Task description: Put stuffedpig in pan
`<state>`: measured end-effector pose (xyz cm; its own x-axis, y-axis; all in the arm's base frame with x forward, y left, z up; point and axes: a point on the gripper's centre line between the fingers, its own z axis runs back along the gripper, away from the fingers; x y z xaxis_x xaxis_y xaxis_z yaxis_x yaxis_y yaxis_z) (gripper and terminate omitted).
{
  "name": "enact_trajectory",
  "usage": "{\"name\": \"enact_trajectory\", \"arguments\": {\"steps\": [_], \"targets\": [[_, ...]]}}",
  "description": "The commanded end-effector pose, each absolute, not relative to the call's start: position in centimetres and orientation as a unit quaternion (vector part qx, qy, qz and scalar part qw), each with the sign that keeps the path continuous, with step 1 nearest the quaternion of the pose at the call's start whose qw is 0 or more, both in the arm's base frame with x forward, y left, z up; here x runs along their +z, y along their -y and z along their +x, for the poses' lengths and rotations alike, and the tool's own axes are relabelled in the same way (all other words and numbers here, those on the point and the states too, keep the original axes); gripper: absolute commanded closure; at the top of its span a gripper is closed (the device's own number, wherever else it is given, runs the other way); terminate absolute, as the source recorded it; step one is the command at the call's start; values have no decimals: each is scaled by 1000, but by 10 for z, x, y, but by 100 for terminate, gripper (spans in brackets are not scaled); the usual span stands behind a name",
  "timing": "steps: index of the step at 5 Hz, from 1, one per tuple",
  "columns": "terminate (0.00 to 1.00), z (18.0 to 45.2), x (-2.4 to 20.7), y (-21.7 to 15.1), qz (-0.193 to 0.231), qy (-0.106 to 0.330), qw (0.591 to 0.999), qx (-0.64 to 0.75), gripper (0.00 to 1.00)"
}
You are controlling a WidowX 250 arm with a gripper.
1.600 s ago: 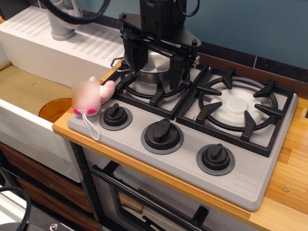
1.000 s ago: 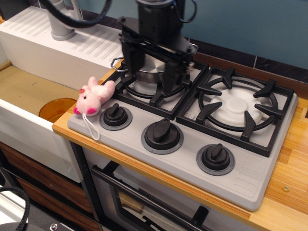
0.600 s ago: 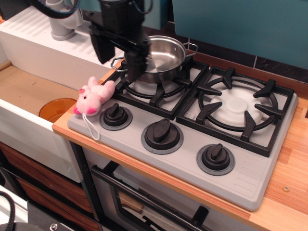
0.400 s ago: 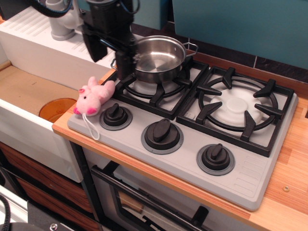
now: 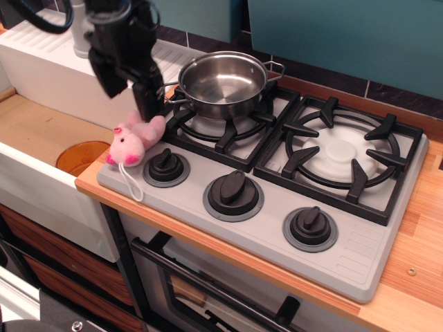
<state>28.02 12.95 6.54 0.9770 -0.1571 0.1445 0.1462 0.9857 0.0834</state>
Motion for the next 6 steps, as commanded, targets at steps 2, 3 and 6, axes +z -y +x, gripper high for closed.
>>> {"name": "enact_trajectory", "arguments": {"steps": [2,3,6], "targets": [[0,265,48,-146,7,70,993,-94,0],[0,260,43,-143,3,68,994,-90,0],[0,260,29,-134,0,61,995,-81,100]]}}
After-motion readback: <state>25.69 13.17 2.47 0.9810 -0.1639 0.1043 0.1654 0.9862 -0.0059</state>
